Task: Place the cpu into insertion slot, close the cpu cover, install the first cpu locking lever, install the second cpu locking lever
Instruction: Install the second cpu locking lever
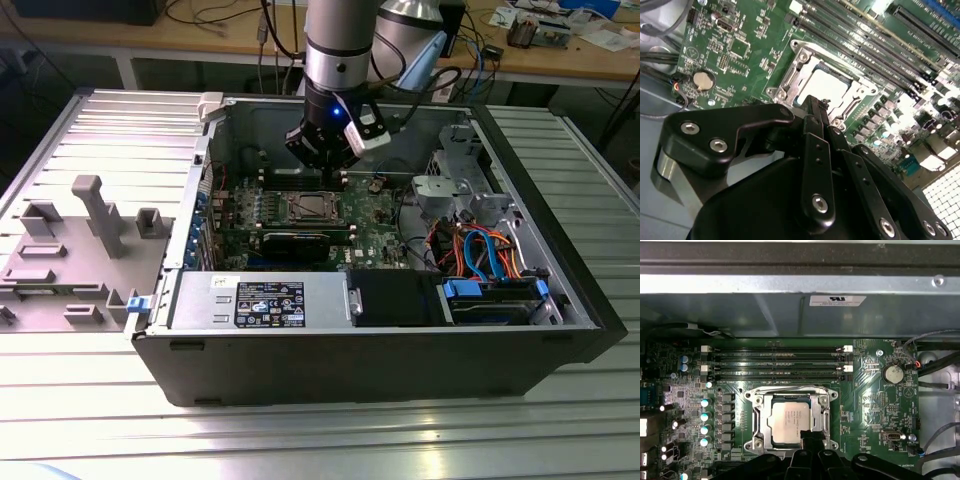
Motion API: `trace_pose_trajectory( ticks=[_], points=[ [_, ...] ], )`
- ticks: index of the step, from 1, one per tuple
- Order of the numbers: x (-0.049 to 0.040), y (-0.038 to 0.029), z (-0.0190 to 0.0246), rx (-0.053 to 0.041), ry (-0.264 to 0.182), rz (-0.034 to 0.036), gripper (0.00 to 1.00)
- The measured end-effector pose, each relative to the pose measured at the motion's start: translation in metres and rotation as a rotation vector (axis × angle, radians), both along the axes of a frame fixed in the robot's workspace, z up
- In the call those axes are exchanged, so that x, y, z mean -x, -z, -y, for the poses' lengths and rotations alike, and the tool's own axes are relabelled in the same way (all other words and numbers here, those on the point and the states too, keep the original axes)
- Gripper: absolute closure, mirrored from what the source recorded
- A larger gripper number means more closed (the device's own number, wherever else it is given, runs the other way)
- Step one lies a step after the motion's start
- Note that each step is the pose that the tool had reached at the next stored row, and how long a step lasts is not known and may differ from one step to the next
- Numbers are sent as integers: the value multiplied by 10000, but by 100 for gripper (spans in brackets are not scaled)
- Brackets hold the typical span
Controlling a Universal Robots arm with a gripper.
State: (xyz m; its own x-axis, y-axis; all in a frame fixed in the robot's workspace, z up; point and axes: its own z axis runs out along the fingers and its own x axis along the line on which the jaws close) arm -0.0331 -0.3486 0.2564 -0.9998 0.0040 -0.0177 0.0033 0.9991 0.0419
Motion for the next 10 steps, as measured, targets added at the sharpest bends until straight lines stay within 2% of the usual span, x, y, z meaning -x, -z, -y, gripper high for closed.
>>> trace_pose_trajectory(
  ticks=[6,10],
  points=[
    [0,1,81,1,0,-2,89],
    [0,1,83,1,0,-3,89]
  ],
)
